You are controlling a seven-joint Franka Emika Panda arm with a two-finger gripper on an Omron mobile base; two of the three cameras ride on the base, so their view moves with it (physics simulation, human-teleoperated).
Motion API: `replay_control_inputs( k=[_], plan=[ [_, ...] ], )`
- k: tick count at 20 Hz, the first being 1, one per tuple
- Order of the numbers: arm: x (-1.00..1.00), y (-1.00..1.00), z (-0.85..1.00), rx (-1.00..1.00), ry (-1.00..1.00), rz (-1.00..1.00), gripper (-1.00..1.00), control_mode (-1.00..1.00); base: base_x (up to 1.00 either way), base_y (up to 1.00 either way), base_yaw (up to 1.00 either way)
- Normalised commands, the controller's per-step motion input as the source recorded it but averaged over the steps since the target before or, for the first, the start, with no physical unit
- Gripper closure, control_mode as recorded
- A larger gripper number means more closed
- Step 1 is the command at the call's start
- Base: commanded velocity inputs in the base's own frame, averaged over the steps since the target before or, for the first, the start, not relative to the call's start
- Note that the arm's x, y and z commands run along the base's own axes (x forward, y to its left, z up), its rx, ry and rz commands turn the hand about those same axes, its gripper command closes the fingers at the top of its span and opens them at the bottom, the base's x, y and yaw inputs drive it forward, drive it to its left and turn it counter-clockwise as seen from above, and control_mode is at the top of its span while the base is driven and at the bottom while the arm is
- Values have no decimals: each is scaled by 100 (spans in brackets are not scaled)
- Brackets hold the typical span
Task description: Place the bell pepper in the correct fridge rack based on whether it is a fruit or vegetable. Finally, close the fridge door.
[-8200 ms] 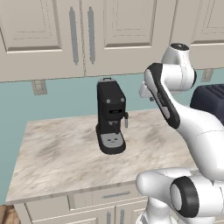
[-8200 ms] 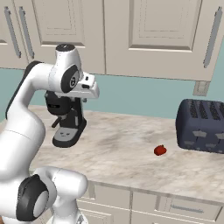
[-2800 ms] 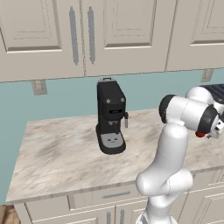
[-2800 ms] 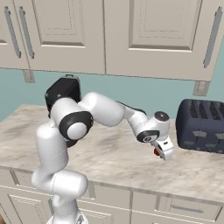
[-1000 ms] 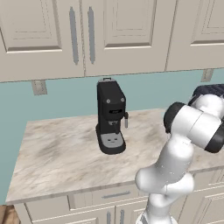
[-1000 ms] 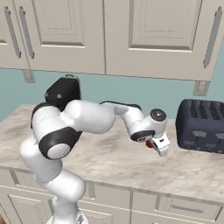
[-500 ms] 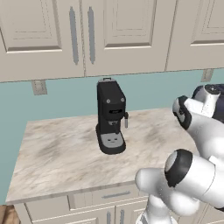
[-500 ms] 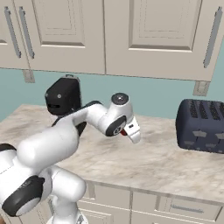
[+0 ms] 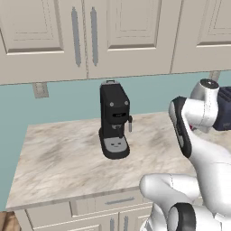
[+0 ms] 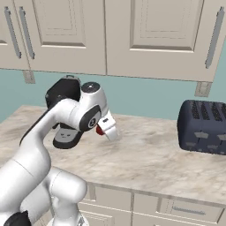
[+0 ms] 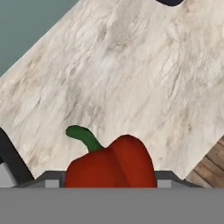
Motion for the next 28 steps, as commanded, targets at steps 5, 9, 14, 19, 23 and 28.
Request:
replay_control_inputs(
  k=[5, 9, 14, 19, 23, 28],
  plan=[
    [-26, 27, 17, 11, 16, 13, 100, -100, 0, 0, 0],
    [0, 0, 0, 0, 0, 0, 100, -100, 0, 0, 0],
    [-40, 0, -3, 0, 0, 0, 100, -100, 0, 0, 0],
    [-76, 8, -8, 0, 0, -1, 100, -100, 0, 0, 0],
    [-74, 2, -4, 0, 0, -2, 100, -100, 0, 0, 0],
    [-1, 1, 0, 0, 0, -2, 100, -100, 0, 0, 0]
  ],
)
